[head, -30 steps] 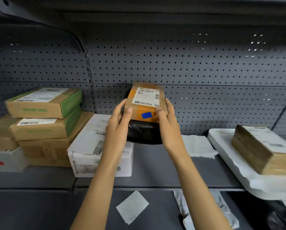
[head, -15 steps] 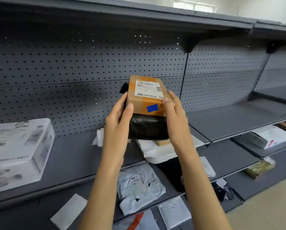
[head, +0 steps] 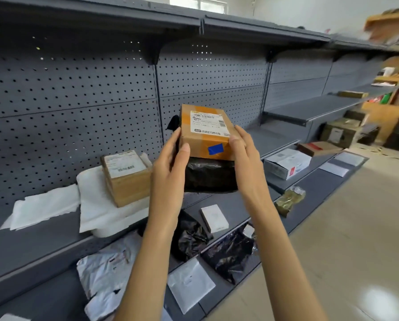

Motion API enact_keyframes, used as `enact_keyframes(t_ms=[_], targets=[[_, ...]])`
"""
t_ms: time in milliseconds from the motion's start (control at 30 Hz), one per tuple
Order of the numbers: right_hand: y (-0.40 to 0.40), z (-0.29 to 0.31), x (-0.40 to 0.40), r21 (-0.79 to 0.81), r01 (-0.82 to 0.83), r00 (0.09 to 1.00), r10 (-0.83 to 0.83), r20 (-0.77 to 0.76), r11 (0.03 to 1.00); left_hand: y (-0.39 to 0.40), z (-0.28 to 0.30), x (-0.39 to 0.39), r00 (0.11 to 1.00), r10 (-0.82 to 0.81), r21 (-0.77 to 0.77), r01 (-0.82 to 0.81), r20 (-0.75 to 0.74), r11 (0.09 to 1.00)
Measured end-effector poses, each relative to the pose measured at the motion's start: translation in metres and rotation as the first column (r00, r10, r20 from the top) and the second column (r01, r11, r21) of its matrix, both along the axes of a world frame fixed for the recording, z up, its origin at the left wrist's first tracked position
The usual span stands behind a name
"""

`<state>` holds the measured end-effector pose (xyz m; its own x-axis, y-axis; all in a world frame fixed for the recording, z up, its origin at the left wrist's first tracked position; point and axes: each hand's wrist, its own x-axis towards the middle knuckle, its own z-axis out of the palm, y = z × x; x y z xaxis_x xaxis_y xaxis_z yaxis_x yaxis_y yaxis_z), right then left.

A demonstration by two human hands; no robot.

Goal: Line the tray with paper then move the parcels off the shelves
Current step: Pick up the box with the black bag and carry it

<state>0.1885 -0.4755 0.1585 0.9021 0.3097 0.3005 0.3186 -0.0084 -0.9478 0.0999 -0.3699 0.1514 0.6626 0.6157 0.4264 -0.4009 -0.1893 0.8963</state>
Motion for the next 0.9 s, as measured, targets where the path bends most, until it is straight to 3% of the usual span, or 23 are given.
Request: enact_keyframes(t_ms=[433,900], targets=[[-0.063,-0.007,0.155,-0.065,0.137,0.99,-0.138,-0.013,0.988,-0.056,-0.014,0.172,0.985,-0.173,-0.062,0.174,0.024,0.983],[-0.061,-0.008,0.333,-0.047,0.095,0.995,-0.097,-0.04,0.994,-0.054,-0.015,0.343,0.989,-0.146,-0.105,0.146,0.015,0.984]])
